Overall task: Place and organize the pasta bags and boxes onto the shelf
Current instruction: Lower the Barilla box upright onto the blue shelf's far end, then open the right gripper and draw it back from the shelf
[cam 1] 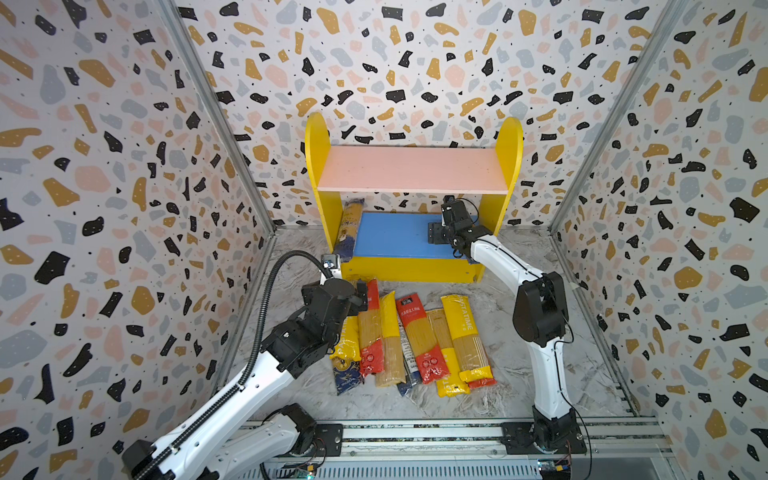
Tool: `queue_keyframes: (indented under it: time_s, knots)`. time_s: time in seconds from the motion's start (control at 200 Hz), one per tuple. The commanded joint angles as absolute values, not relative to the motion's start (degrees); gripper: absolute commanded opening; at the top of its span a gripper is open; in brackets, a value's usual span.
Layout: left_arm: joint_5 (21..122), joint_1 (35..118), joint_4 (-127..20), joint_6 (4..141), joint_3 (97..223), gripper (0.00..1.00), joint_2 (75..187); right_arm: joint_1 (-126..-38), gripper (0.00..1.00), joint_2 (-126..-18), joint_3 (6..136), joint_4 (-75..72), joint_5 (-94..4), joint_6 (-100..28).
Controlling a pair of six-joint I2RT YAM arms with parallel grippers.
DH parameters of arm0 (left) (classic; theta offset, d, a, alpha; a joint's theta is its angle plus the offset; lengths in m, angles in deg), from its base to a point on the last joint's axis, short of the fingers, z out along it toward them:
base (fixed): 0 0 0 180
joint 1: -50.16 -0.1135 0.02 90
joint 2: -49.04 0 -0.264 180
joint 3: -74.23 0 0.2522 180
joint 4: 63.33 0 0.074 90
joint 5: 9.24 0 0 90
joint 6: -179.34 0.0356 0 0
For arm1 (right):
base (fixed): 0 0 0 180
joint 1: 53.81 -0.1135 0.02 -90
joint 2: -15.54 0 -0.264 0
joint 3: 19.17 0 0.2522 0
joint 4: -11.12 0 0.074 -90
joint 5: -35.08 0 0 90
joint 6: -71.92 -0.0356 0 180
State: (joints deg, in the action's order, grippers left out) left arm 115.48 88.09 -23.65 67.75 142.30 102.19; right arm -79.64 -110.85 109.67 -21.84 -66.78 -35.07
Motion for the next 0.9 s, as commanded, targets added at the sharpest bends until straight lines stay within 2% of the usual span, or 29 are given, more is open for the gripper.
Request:
queue_keyframes:
  time_s: [0.0,0.215,0.39,0.586,0.896]
  knots:
    - [115.49,87.68,-24.41,68.59,143.27,1.0,101.76,-78.6,0.85,-111.69,112.66,-24.4,-69.86,-34.34]
    - [114.83,87.68,-24.13,67.48,142.98,1.0,101.55,-81.1,0.86,-107.14,108.75,-23.92,-65.43,-32.69]
    - [114.51,87.69,-23.96,64.51,141.08,1.0,100.32,-84.8,0.86,-99.33,99.43,-23.31,-64.14,-32.91]
    - [114.29,87.69,-20.47,59.06,136.34,0.99,98.71,-90.61,0.87,-84.29,81.44,-20.12,-64.77,-34.59]
    - [101.89,88.31,-25.98,47.46,120.78,0.93,93.78,-99.61,0.88,-63.25,63.26,-21.44,-67.06,-37.54]
